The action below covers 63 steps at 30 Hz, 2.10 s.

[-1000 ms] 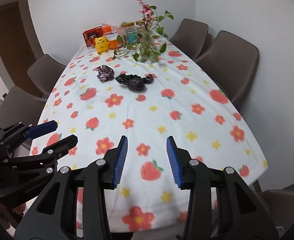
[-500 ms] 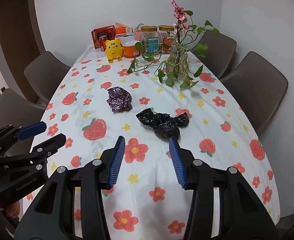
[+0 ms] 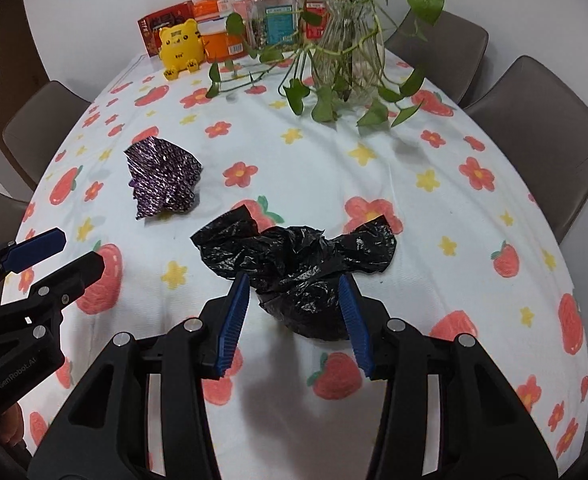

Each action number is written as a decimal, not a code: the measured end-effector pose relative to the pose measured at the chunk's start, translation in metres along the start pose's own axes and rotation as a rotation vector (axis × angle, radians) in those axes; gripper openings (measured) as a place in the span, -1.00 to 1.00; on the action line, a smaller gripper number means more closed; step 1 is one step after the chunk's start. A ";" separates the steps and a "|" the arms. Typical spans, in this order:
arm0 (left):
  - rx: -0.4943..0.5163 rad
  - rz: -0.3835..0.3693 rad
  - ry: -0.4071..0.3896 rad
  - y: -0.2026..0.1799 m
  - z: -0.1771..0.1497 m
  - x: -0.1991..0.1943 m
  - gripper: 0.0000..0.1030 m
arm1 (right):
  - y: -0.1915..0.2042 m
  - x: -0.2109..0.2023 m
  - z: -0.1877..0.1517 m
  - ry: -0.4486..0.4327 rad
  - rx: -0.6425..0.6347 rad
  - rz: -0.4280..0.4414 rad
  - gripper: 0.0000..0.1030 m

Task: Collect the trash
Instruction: 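Grasp the purple patterned wrapper with the left tool while the right tool grasps the black bag, then carry the purple wrapper and black bag over to the grey bin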

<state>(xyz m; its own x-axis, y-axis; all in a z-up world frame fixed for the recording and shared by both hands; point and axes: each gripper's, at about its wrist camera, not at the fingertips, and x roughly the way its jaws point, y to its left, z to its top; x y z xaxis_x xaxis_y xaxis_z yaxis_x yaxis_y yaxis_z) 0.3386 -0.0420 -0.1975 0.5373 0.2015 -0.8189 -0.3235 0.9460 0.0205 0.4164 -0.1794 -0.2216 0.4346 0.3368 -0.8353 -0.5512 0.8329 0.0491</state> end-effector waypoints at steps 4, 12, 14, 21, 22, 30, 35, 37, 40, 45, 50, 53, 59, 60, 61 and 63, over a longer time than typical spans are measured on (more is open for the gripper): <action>-0.009 0.001 0.011 0.000 0.008 0.023 0.07 | 0.003 0.013 0.012 -0.035 -0.041 -0.005 -0.24; -0.009 0.025 -0.002 0.002 0.033 0.058 0.07 | 0.004 0.035 0.058 -0.073 -0.058 0.029 -0.70; -0.016 0.028 -0.001 0.004 0.038 0.068 0.07 | 0.006 0.040 0.066 -0.080 -0.060 0.038 -0.72; -0.021 0.023 -0.019 0.008 0.039 0.086 -0.68 | 0.011 0.052 0.077 -0.085 -0.067 0.058 -0.73; -0.018 0.021 -0.024 0.008 0.039 0.085 -0.73 | 0.011 0.052 0.077 -0.087 -0.066 0.060 -0.73; 0.004 0.015 -0.074 0.008 0.039 0.064 -0.85 | 0.015 0.046 0.076 -0.085 -0.057 0.079 -0.73; -0.004 0.022 -0.090 0.010 0.036 0.042 -0.85 | 0.018 0.029 0.073 -0.094 -0.049 0.089 -0.74; -0.014 0.021 -0.090 0.010 0.034 0.031 -0.85 | 0.018 0.019 0.070 -0.099 -0.042 0.093 -0.74; -0.026 0.025 -0.094 0.009 0.028 0.012 -0.85 | 0.019 0.001 0.065 -0.110 -0.037 0.094 -0.74; -0.034 0.022 -0.108 0.005 0.013 -0.027 -0.85 | 0.019 -0.037 0.048 -0.124 -0.036 0.096 -0.74; -0.041 0.007 -0.119 0.001 -0.009 -0.068 -0.84 | 0.018 -0.082 0.020 -0.138 -0.030 0.089 -0.74; -0.029 -0.004 -0.132 -0.005 -0.026 -0.095 -0.84 | 0.015 -0.110 -0.001 -0.150 -0.015 0.077 -0.74; 0.030 -0.060 -0.157 -0.025 -0.058 -0.142 -0.84 | 0.009 -0.164 -0.048 -0.179 0.024 0.040 -0.74; 0.041 -0.071 -0.158 -0.030 -0.063 -0.148 -0.84 | 0.007 -0.173 -0.057 -0.183 0.033 0.035 -0.74; 0.053 -0.082 -0.161 -0.035 -0.069 -0.155 -0.84 | 0.005 -0.179 -0.063 -0.185 0.043 0.033 -0.74; 0.079 -0.101 -0.162 -0.046 -0.080 -0.166 -0.84 | 0.000 -0.194 -0.080 -0.186 0.069 0.029 -0.74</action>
<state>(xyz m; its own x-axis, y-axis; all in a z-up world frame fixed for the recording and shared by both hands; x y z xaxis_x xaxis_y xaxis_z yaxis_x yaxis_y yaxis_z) 0.2026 -0.1394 -0.1084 0.6840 0.1367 -0.7165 -0.2030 0.9792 -0.0069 0.2749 -0.2799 -0.1038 0.5465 0.4310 -0.7180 -0.5178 0.8478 0.1148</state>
